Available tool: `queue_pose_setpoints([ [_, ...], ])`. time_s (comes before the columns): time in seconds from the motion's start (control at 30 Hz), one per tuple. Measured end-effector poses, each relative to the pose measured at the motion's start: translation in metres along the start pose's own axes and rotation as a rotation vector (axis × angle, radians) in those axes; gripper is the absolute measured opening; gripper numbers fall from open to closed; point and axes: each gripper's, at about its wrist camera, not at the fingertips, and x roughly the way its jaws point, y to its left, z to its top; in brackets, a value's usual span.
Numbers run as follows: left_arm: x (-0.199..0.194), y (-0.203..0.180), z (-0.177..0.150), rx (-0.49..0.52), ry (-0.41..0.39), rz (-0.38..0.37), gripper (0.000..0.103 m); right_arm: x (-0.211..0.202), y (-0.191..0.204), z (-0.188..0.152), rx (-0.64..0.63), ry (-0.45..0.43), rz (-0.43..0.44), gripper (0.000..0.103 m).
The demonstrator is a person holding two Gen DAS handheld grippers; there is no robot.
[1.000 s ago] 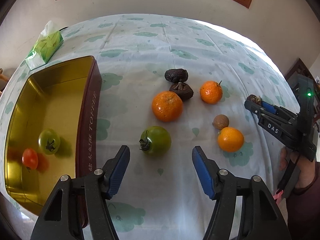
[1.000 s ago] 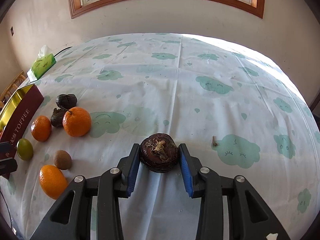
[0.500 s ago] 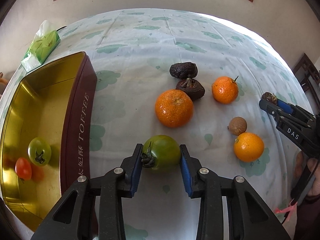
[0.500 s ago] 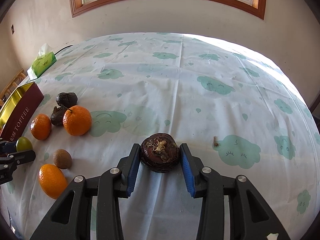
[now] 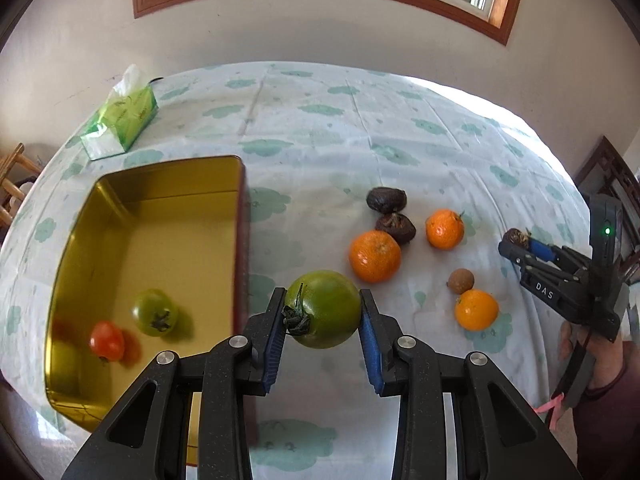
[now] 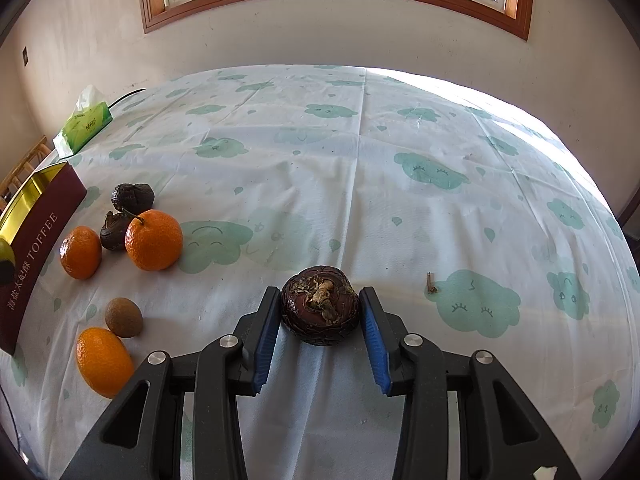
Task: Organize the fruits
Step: 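Lower the green tomato into the tin tray and open the left tool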
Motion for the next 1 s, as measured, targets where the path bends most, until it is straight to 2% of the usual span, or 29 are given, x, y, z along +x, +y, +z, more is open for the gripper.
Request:
queue_pose_setpoints([
  [0.17,-0.016,0.045,-0.004,-0.050,-0.018,0.078,0.035,0.000,0.000,0.000,0.000,0.000,0.000,0.038],
  [0.43,-0.009,0.101,-0.034,-0.127,0.089,0.145,0.035,0.000,0.000,0.000,0.000,0.000,0.000,0.038],
  [0.77,0.006,0.120,-0.054,-0.147,0.159,0.178,0.035,0.000,0.000,0.000,0.000,0.000,0.000,0.038],
  [1.0,0.013,0.126,-0.055,-0.136,0.167,0.207,0.036,0.000,0.000,0.000,-0.002,0.001,-0.002,0.038],
])
